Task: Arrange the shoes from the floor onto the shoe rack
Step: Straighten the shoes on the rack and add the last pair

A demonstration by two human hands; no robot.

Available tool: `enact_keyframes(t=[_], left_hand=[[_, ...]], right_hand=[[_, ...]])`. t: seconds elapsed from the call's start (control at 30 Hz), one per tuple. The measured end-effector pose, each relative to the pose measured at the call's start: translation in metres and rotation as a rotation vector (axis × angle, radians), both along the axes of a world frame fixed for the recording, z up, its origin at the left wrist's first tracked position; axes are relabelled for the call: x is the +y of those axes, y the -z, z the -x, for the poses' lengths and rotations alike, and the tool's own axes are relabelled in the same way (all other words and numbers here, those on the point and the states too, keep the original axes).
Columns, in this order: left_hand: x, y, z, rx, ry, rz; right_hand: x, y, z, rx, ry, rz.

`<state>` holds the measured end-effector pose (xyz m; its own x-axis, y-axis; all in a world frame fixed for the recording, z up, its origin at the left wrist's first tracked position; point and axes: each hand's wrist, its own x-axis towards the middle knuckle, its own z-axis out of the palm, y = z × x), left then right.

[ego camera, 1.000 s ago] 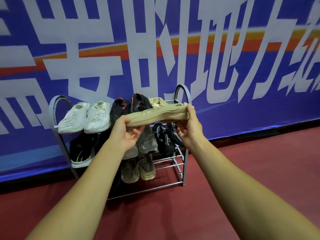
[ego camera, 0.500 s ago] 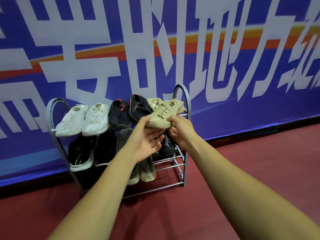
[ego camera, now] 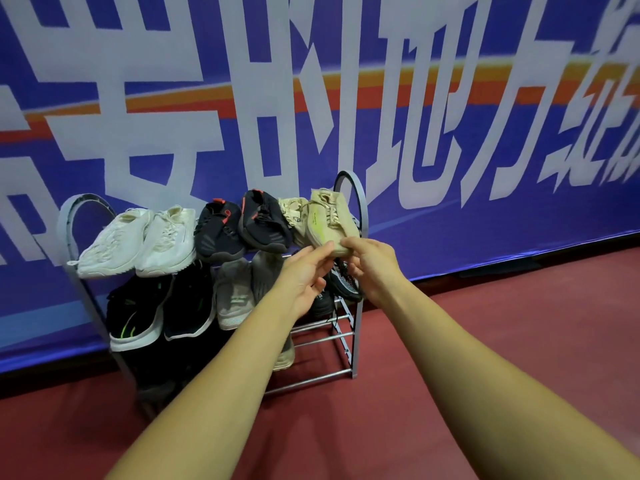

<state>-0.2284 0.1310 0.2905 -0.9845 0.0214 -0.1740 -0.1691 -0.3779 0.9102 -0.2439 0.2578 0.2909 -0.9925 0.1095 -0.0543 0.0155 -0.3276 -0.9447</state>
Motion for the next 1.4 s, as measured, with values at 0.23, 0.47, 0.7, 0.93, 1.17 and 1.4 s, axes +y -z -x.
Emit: enact_keyframes(t=[0.23,0.47,0.7,0.93,1.17,1.4], left_hand=[[0.0,0.009,0.022,-0.052,-0.103,0.034],[-0.014,0.025,0.043,-0.172,-0.099,-0.031],[-0.015,0.024,0.054,-0.144,-0.074,-0.054],[-0.023,0.024,0.046,-0.161,-0.032,-0.036],[-0.045,0.017,0.021,-0.184,-0.05,0.055],[-0.088,0.024,-0.016,-0.143,-0.105,0.255]], right_hand=[[0.015,0.0,0.02,-0.053,0.071,0.178],[0.015,0.012,0.045,-0.081,0.162,0.256],[0.013,0.019,0.06,-0.079,0.16,0.252],[0.007,0.019,0.058,-0.091,0.165,0.198],[0.004,0.019,0.033,-0.168,0.039,0.076],[-0.028,0.029,0.002,-0.182,-0.195,-0.155]])
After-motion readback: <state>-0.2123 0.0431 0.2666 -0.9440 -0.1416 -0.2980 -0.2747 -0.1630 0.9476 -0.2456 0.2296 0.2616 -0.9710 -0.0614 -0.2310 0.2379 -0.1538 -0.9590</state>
